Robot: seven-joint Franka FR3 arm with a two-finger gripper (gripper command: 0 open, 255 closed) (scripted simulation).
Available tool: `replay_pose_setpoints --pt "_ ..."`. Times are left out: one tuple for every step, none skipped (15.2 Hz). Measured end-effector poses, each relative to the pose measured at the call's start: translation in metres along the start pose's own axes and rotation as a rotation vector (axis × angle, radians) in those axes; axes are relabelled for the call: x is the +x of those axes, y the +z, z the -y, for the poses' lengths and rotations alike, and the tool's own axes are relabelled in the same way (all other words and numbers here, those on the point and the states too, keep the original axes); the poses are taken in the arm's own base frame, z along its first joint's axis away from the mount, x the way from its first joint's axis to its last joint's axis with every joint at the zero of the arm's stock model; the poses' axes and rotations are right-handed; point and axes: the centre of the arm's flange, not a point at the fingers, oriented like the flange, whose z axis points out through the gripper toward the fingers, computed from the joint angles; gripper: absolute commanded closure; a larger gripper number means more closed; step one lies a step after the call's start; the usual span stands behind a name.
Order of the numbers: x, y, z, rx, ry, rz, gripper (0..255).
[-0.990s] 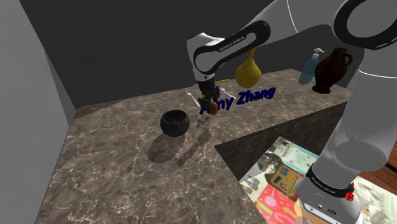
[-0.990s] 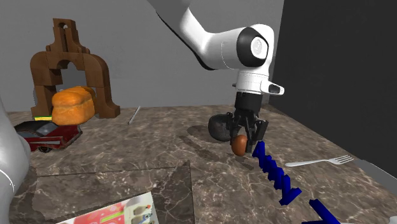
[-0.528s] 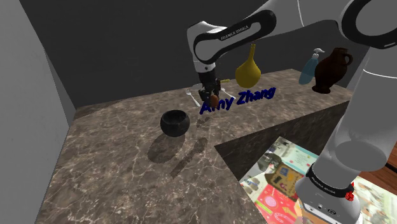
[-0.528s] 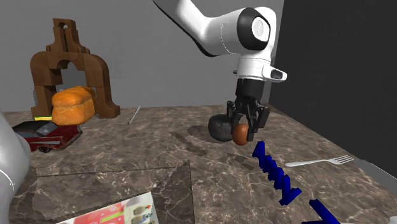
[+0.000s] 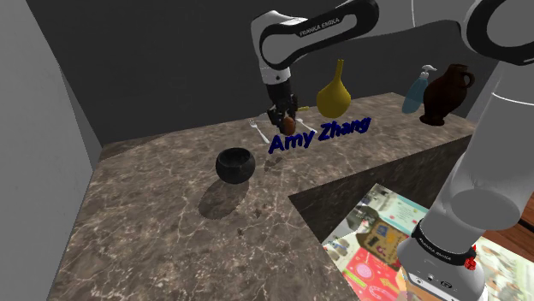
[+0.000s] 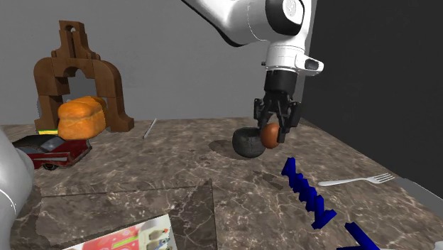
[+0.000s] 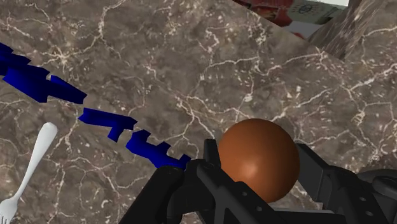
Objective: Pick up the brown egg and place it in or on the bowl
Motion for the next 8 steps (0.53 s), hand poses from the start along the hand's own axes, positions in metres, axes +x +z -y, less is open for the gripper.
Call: replay_pose_setpoints --pt "-0.001 -0.005 0.000 0.000 0.000 0.000 255" --pt "-0.002 -0.010 0.000 0.000 0.000 0.000 255" --pt "-0.003 -0.016 -0.001 0.000 0.000 0.000 255" --pt "-0.005 -0.020 -0.002 0.000 0.000 0.000 255" --pt "-0.007 -0.026 -0.003 0.000 0.000 0.000 255" --pt "-0.008 -0.031 -0.004 0.000 0.000 0.000 255" --pt "-0.008 -0.035 -0.004 0.000 0.000 0.000 255" --pt "-0.007 -0.039 0.002 0.000 0.000 0.000 255"
